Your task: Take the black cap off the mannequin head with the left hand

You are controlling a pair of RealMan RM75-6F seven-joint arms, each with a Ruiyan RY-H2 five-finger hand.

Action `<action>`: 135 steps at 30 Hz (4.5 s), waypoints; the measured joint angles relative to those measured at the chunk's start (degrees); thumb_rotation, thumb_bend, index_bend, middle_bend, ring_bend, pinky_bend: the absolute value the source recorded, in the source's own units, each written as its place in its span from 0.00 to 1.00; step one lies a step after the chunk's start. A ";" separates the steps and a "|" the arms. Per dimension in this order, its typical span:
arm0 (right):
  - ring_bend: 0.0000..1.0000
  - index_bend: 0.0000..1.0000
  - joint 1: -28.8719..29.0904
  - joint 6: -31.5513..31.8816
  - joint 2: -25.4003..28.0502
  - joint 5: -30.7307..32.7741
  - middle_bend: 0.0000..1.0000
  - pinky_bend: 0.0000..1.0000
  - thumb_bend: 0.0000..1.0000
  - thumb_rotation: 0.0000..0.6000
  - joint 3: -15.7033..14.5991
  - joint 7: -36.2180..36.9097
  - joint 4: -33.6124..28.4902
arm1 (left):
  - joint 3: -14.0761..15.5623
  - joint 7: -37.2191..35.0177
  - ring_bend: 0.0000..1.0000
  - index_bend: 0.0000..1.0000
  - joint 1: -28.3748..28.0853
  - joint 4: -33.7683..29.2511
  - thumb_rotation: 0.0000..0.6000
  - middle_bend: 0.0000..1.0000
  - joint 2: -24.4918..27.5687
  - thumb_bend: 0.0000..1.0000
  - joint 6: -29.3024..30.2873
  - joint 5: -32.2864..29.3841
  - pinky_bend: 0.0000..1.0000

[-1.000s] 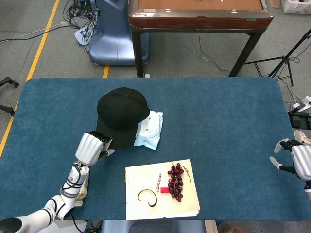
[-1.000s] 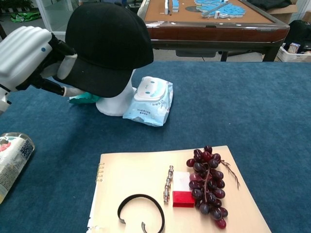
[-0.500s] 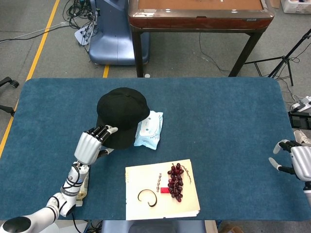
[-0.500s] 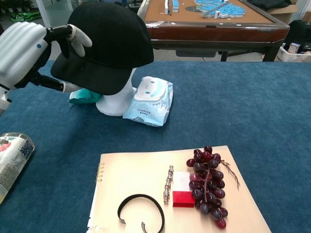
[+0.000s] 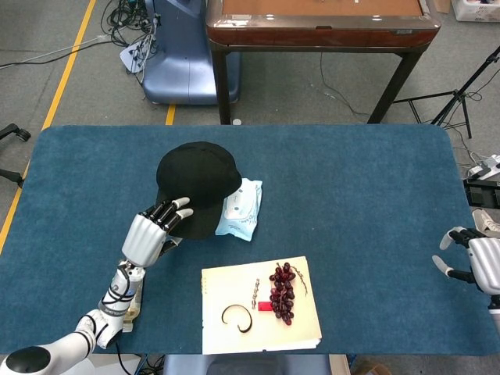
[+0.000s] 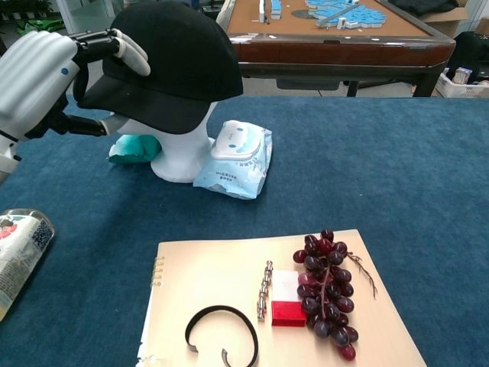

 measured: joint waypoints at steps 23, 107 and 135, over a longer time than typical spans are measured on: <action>0.46 0.57 0.29 -0.93 -0.55 -0.07 0.50 0.66 0.24 1.00 -0.25 0.49 0.68 | 0.12 -1.02 0.42 0.56 -1.11 -3.28 1.00 0.57 1.13 0.54 -0.95 -1.06 0.67; 0.46 0.57 2.34 -5.44 -3.02 -1.55 0.50 0.66 0.24 1.00 -2.80 0.87 1.37 | -14.08 17.29 0.50 0.64 -15.87 -23.37 1.00 0.66 15.76 0.54 -21.16 -14.74 0.69; 0.46 0.57 2.48 -5.60 -2.99 -1.28 0.50 0.66 0.24 1.00 -2.91 -0.29 0.14 | -13.53 12.81 0.50 0.65 -15.89 -7.88 1.00 0.66 18.30 0.54 -23.41 -18.83 0.69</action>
